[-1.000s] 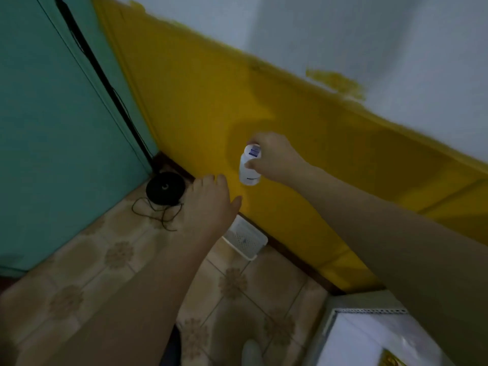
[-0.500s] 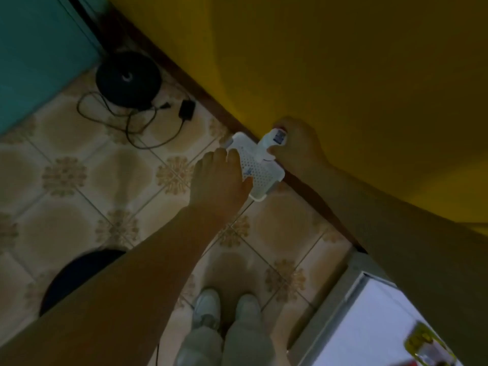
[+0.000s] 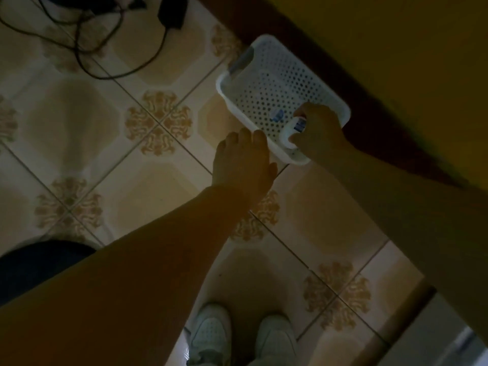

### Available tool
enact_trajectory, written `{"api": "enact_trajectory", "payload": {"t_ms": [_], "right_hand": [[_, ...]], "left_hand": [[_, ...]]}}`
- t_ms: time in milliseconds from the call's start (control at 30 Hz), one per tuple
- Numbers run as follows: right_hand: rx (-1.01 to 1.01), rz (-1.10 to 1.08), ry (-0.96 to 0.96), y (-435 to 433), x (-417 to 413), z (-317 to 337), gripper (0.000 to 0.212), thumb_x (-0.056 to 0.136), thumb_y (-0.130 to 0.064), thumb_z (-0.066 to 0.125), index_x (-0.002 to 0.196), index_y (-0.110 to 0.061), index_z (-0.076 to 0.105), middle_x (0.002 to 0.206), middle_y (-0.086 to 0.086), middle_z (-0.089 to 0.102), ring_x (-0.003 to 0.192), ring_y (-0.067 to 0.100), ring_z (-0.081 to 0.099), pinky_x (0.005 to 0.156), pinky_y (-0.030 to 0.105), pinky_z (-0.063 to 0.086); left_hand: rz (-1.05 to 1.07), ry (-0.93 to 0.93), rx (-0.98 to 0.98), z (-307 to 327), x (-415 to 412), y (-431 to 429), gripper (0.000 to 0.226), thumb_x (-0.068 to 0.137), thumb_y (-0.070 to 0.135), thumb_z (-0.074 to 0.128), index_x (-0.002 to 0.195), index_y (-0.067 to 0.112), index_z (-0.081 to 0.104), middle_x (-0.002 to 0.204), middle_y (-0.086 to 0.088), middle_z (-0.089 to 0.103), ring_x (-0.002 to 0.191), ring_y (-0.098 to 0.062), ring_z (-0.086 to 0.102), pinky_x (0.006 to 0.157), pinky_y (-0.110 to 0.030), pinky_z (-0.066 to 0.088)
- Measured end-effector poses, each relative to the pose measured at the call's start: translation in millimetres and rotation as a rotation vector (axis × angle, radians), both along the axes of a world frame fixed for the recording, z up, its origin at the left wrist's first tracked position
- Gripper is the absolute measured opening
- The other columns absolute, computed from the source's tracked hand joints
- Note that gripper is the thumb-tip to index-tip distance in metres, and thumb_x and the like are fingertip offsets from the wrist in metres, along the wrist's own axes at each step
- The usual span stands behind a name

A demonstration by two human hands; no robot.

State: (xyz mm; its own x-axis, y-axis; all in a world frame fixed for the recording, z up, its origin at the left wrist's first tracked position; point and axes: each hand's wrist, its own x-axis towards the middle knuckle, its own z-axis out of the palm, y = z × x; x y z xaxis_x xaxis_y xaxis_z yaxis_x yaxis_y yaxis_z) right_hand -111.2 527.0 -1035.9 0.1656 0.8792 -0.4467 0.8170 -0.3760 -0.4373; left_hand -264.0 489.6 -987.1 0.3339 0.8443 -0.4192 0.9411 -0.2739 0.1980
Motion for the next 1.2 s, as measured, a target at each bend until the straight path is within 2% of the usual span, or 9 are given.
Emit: {"api": "enact_trajectory", "payload": {"t_ms": [300,433,600,733,833,967,1200], "right_hand": [[0.066,0.039,-0.062,-18.6,1.5,-39.4,0.041,0.089,-0.010,0.063,0.127,-0.002,0.051,0.130,0.019,0.048,0.116,0.029,0.050,0.088,0.030,0.042],[0.082,0.066,-0.038,-16.9,1.7,-29.2,0.049,0.090,-0.016,0.063,0.134,-0.004,0.047,0.134,0.017,0.048,0.119,0.029,0.049,0.091,0.032,0.043],[0.119,0.061,-0.031,-17.9,-2.6,7.7,0.047,0.089,-0.018,0.065,0.130,-0.004,0.049,0.132,0.017,0.049,0.121,0.029,0.047,0.097,0.038,0.043],[0.172,0.131,-0.063,-14.1,-7.7,73.4,0.041,0.091,-0.018,0.062,0.125,0.002,0.052,0.126,0.019,0.053,0.114,0.030,0.051,0.089,0.035,0.042],[0.191,0.229,-0.136,-6.5,-12.1,142.9,0.046,0.092,-0.024,0.061,0.131,-0.003,0.048,0.134,0.018,0.049,0.124,0.032,0.046,0.101,0.038,0.039],[0.204,0.335,-0.278,4.6,-13.5,255.1,0.044,0.095,-0.029,0.056,0.131,-0.007,0.044,0.134,0.018,0.045,0.124,0.033,0.042,0.102,0.040,0.034],[0.342,0.311,-0.313,21.1,-14.0,469.0,0.047,0.092,-0.028,0.061,0.130,-0.006,0.045,0.131,0.018,0.044,0.124,0.035,0.039,0.097,0.042,0.039]], "left_hand": [[-0.017,-0.001,0.025,-40.3,1.4,-12.2,0.049,0.093,0.042,0.049,0.125,0.006,0.042,0.123,-0.014,0.046,0.113,-0.030,0.045,0.090,-0.037,0.038],[-0.019,-0.014,0.033,-35.6,1.6,-12.5,0.050,0.093,0.043,0.049,0.126,0.006,0.042,0.124,-0.013,0.047,0.114,-0.030,0.045,0.090,-0.036,0.038],[-0.007,-0.021,0.063,-0.7,-1.8,-15.2,0.049,0.092,0.043,0.050,0.122,0.005,0.044,0.120,-0.014,0.048,0.112,-0.031,0.046,0.090,-0.038,0.039],[-0.002,-0.011,0.097,55.2,-8.1,-12.2,0.049,0.092,0.043,0.051,0.121,0.005,0.043,0.121,-0.015,0.048,0.111,-0.032,0.047,0.089,-0.039,0.039],[-0.012,-0.005,0.155,116.7,-12.7,-5.3,0.052,0.093,0.044,0.049,0.126,0.005,0.041,0.124,-0.017,0.047,0.112,-0.033,0.046,0.091,-0.039,0.038],[-0.016,-0.022,0.230,218.9,-16.4,6.6,0.053,0.093,0.044,0.050,0.128,0.006,0.041,0.125,-0.016,0.047,0.113,-0.033,0.046,0.094,-0.040,0.037],[-0.004,-0.084,0.376,419.8,-8.4,23.8,0.042,0.094,0.041,0.048,0.118,0.007,0.045,0.121,-0.017,0.048,0.110,-0.033,0.047,0.084,-0.040,0.038]]}}
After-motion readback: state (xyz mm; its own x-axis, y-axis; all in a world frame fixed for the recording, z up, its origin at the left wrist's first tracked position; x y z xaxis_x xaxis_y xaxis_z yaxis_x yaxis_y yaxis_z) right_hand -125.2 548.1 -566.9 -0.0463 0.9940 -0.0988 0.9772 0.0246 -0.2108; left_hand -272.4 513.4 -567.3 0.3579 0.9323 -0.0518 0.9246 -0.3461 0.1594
